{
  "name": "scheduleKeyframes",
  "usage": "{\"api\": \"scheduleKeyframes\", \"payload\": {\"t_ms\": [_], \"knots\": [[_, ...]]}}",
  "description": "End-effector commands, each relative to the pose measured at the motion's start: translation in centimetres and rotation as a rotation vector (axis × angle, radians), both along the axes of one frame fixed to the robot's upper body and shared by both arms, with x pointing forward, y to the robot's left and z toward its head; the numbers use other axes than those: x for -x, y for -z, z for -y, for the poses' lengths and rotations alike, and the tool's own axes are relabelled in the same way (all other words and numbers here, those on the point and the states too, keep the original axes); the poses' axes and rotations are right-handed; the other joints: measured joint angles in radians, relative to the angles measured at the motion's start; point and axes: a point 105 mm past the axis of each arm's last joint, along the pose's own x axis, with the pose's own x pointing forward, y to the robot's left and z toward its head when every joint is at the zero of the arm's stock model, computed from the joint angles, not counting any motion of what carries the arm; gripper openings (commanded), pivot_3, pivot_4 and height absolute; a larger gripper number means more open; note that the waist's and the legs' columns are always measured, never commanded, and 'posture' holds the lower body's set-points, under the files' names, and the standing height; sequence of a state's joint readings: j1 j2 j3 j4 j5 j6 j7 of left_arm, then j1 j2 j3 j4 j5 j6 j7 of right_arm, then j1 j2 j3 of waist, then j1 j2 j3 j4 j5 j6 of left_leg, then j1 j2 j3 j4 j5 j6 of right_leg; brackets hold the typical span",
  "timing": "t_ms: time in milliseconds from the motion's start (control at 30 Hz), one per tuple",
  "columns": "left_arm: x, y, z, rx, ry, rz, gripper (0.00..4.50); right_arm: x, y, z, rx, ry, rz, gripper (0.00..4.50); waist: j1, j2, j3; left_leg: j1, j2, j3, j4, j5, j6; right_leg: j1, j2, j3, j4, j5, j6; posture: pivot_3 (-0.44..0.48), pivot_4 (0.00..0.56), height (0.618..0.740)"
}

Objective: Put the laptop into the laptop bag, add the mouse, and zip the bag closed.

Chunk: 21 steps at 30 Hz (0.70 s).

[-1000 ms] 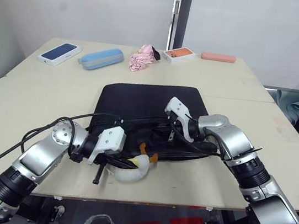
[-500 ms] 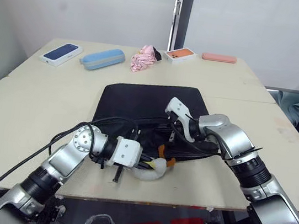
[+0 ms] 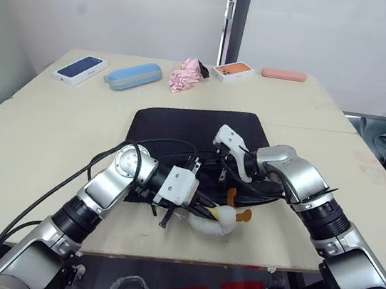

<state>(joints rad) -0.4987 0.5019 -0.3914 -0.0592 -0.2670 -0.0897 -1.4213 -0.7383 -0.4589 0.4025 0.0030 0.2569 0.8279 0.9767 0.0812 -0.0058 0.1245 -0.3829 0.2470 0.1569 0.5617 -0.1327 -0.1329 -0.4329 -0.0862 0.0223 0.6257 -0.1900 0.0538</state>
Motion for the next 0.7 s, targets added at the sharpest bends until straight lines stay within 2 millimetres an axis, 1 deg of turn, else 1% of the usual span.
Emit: {"api": "scheduleKeyframes", "payload": {"t_ms": [33, 167, 300, 400, 500, 600, 700], "knots": [[1.1, -1.5, 0.7, 0.029, 0.089, 0.028, 0.03, 0.0, 2.0, 1.1, 0.076, 0.04, -0.06, 0.0, 0.0, 0.0, 0.0, 0.0, 0.0, 0.0, 0.0, 0.0, 0.0, 0.0, 0.0, 0.0, 0.0, 0.0, 0.0, 0.0, 0.15, 0.74], [1.3, -1.5, 1.5, 0.037, 0.125, 0.041, 0.03, 0.0, 2.0, 1.0, 0.077, 0.037, -0.063, 0.0, 0.002, 0.0, 0.0, 0.0, 0.0, 0.0, 0.0, 0.0, 0.0, 0.0, 0.0, 0.0, 0.0, 0.0, 0.0, 0.0, 0.15, 0.74], [0.9, -1.9, 2.3, 0.049, 0.145, 0.063, 0.03, 0.0, 1.9, 0.9, 0.078, 0.033, -0.064, 0.0, 0.005, 0.0, 0.0, 0.0, 0.0, 0.0, 0.0, 0.0, 0.0, 0.0, 0.0, 0.0, 0.0, 0.0, 0.0, 0.0, 0.15, 0.74], [0.5, -3.0, 3.1, 0.094, 0.155, 0.072, 0.03, 0.0, 1.9, 0.8, 0.079, 0.029, -0.065, 0.0, 0.004, 0.0, 0.0, 0.0, 0.0, 0.0, 0.0, 0.0, 0.0, 0.0, 0.0, 0.0, 0.0, 0.0, 0.0, 0.0, 0.15, 0.74], [0.3, -4.1, 3.8, 0.162, 0.149, 0.028, 0.03, 0.0, 1.9, 0.8, 0.079, 0.028, -0.065, 0.0, 0.005, 0.0, 0.0, 0.0, 0.0, 0.001, 0.0, 0.0, 0.0, 0.0, 0.0, 0.0, 0.0, 0.0, 0.0, 0.0, 0.15, 0.74], [0.3, -3.9, 4.0, 0.164, 0.159, -0.004, 0.03, 0.0, 1.8, 0.8, 0.076, 0.028, -0.067, 0.0, 0.008, 0.0, 0.0, 0.0, 0.0, 0.001, 0.0, 0.0, 0.001, 0.0, 0.0, 0.0, 0.0, 0.0, 0.0, 0.0, 0.15, 0.74], [0.2, -3.8, 4.5, 0.163, 0.176, 0.011, 0.03, 0.0, 1.8, 0.8, 0.075, 0.028, -0.068, 0.0, 0.01, 0.0, 0.0, 0.0, 0.0, 0.001, 0.001, 0.0, 0.001, 0.0, 0.0, 0.001, 0.0, 0.0, 0.0, 0.0, 0.15, 0.74]]}}
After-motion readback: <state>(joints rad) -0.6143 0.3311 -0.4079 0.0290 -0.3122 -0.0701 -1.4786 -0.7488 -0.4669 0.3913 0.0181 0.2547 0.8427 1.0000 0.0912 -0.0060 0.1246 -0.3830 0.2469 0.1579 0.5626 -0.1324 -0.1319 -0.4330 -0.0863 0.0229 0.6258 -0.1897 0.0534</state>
